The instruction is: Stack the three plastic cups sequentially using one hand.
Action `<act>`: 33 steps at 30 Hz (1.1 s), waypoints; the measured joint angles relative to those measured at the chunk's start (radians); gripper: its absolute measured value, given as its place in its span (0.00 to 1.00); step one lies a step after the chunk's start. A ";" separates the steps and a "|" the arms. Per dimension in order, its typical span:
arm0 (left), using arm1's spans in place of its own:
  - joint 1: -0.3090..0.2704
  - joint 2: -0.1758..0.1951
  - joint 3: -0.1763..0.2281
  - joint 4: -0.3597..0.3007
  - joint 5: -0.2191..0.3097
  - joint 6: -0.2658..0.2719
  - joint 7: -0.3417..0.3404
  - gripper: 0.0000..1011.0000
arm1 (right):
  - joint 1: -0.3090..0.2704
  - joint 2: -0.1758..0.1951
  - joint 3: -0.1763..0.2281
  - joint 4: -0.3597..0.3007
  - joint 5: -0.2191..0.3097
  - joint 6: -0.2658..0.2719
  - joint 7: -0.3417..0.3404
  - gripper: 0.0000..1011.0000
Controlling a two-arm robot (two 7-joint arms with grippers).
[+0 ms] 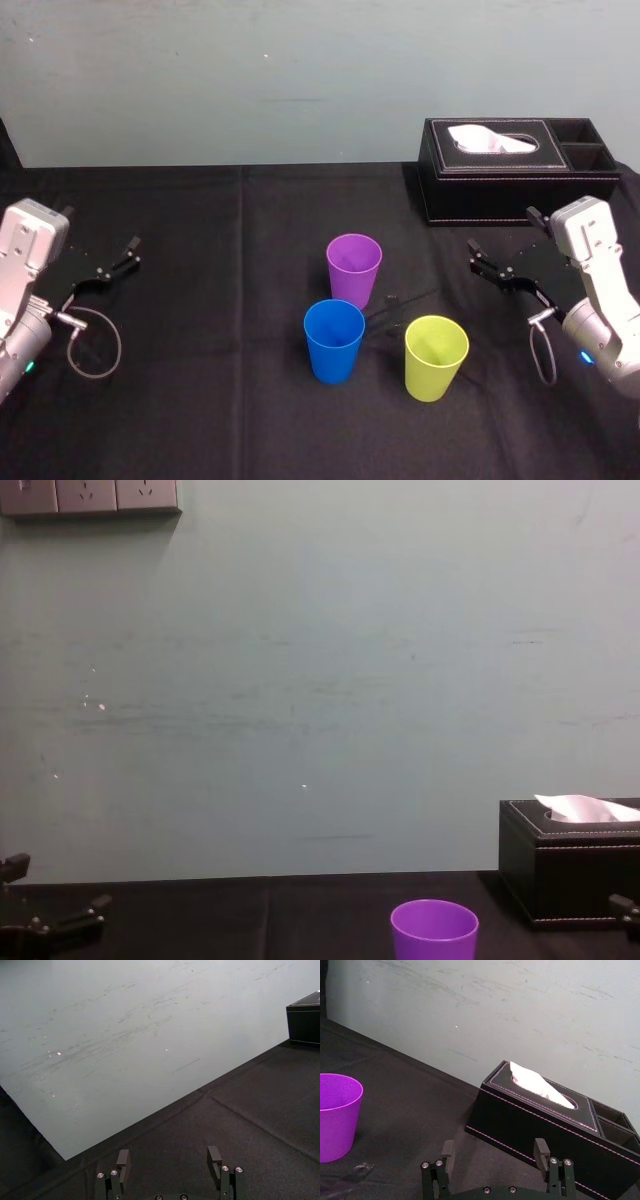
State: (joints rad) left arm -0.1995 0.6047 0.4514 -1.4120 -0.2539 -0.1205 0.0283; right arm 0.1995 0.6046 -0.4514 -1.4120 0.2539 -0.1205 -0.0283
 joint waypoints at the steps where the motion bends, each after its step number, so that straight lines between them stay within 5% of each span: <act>1: 0.000 0.000 0.000 0.000 0.000 0.000 0.000 1.00 | 0.000 0.000 0.000 0.000 0.000 0.000 0.000 0.99; 33: 0.000 0.000 0.000 0.000 0.000 0.000 0.000 1.00 | 0.000 0.000 0.000 0.000 0.000 0.000 0.000 0.99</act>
State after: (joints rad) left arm -0.1995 0.6047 0.4514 -1.4120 -0.2539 -0.1205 0.0283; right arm 0.1995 0.6047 -0.4514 -1.4120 0.2539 -0.1205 -0.0283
